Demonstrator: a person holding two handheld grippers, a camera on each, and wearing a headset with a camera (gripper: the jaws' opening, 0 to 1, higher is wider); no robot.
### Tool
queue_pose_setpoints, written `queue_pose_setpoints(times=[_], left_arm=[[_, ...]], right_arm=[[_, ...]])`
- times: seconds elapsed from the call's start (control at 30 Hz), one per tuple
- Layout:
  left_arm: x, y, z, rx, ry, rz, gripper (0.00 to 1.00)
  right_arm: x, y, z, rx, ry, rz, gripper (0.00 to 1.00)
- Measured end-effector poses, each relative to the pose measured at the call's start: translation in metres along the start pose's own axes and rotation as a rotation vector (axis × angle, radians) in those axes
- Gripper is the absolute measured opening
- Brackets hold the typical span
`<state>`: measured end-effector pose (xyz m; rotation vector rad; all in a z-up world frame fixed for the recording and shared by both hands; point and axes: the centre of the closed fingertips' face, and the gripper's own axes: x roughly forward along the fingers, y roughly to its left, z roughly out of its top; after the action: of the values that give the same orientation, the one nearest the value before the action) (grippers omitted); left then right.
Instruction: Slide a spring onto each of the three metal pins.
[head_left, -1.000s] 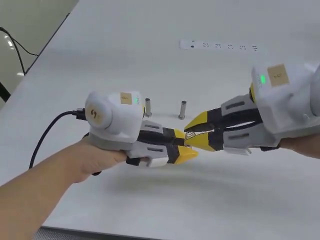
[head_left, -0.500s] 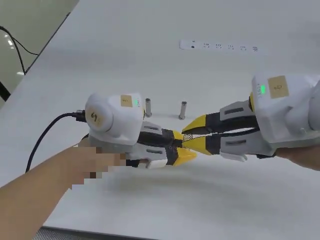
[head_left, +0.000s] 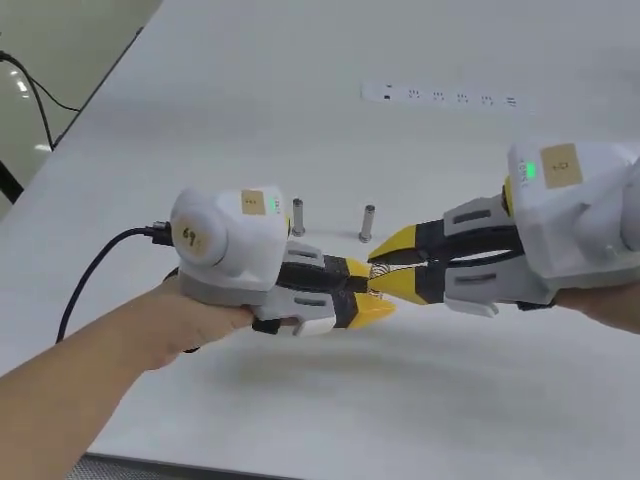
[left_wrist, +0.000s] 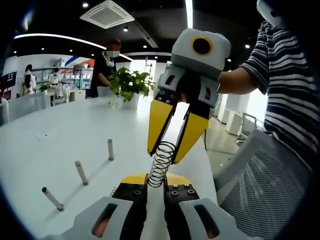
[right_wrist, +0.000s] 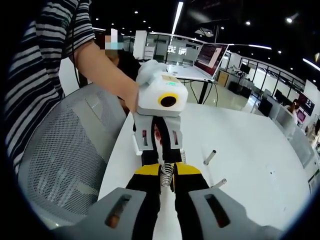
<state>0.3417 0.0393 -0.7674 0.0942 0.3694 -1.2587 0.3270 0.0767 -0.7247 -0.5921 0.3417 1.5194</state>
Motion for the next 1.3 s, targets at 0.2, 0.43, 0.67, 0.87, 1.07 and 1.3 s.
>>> queue_pose_setpoints(times=[0.2, 0.43, 0.67, 0.87, 1.07, 1.3], left_arm=[[-0.002, 0.003, 0.0, -0.009, 0.001, 0.012, 0.07], [-0.004, 0.005, 0.003, -0.015, -0.006, 0.028, 0.12], [-0.009, 0.009, 0.004, -0.018, -0.006, 0.058, 0.19], [-0.018, 0.015, 0.001, -0.029, -0.003, 0.089, 0.24], [-0.031, 0.024, -0.001, -0.047, -0.013, 0.135, 0.31], [-0.046, 0.031, -0.004, -0.054, -0.014, 0.174, 0.36]], right_arm=[[0.001, 0.0, 0.001, 0.001, -0.003, 0.003, 0.06], [0.003, 0.0, 0.001, -0.003, 0.001, 0.003, 0.06], [0.003, -0.004, 0.0, 0.004, -0.004, -0.008, 0.06], [0.003, -0.007, 0.0, 0.007, -0.008, -0.015, 0.06], [0.003, -0.01, -0.001, 0.008, -0.006, -0.023, 0.06], [0.002, -0.013, -0.001, 0.018, -0.009, -0.043, 0.06]])
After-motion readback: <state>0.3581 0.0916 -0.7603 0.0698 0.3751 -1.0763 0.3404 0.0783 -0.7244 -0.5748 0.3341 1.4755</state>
